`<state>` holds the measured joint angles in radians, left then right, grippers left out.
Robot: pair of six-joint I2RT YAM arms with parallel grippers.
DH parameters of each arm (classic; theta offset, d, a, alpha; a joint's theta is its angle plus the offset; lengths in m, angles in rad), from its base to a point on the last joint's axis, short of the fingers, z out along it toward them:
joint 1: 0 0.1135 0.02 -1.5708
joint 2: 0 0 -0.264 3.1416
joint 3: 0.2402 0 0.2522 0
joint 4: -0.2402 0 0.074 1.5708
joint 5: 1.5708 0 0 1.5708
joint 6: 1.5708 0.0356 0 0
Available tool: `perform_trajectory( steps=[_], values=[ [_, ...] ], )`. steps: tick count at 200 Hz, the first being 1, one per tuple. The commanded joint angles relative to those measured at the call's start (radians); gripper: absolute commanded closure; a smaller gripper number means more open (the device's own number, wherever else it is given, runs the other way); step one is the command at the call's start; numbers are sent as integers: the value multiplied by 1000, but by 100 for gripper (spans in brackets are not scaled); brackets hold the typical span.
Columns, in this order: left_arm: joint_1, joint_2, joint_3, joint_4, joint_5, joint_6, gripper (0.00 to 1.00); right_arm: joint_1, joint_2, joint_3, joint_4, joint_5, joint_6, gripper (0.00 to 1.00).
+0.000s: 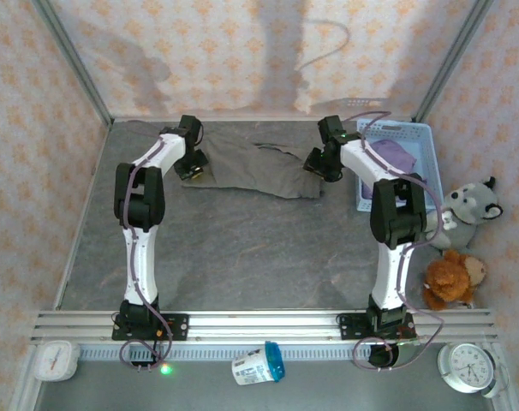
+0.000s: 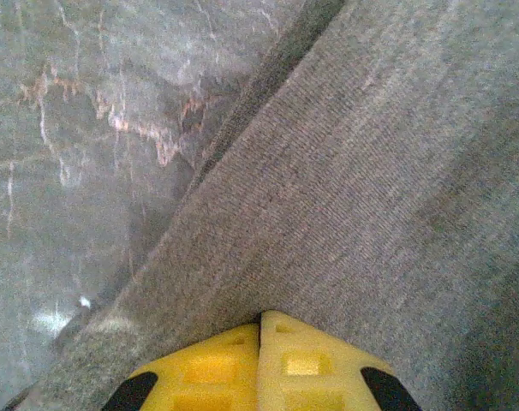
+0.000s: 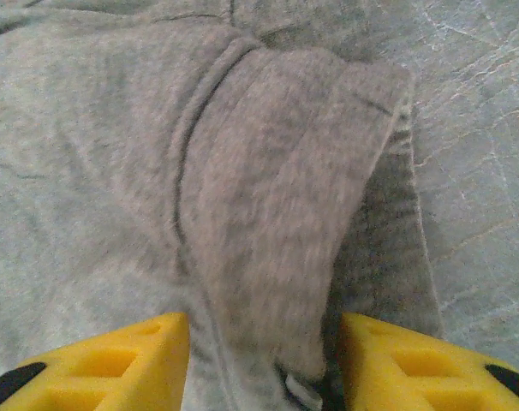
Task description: Fold and stack the mixed laundry pile
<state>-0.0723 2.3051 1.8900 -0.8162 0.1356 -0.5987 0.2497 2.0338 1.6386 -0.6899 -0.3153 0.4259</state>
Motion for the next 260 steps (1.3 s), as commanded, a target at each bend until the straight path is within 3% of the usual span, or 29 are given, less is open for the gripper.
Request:
perform_trajectory(
  steps=[1, 20, 49, 60, 119, 149, 162, 178, 191, 221, 260],
  values=[
    [19, 41, 48, -61, -65, 26, 96, -10, 12, 22, 13, 8, -16, 50],
    [20, 48, 36, -60, -73, 32, 96, -10, 8, 11, 25, -5, -22, 51],
    [20, 58, 24, -72, -82, 49, 96, -14, -3, 39, 36, -15, -33, 82],
    [20, 63, 27, -81, -91, 58, 96, -26, -5, 82, 12, 24, -39, 100],
    [28, 67, 6, -113, -124, 109, 96, -116, 168, 337, -115, 100, -21, 100],
    [27, 55, 16, -128, -120, 129, 96, -116, 255, 427, -190, 91, -14, 88],
    [28, 42, 32, -136, -108, 136, 93, -116, 247, 425, -198, 92, -17, 76],
    [28, 27, 64, -151, -71, 142, 83, -115, 216, 418, -208, 90, -30, 54],
    [28, 11, 97, -165, -30, 143, 70, -111, 172, 406, -226, 100, -41, 46],
    [27, -53, 120, -176, 23, 136, 52, -68, 8, 224, -204, 150, -70, 39],
    [29, -172, -19, -120, 28, 98, 51, -32, -129, -45, -94, 49, -59, 39]
  ],
)
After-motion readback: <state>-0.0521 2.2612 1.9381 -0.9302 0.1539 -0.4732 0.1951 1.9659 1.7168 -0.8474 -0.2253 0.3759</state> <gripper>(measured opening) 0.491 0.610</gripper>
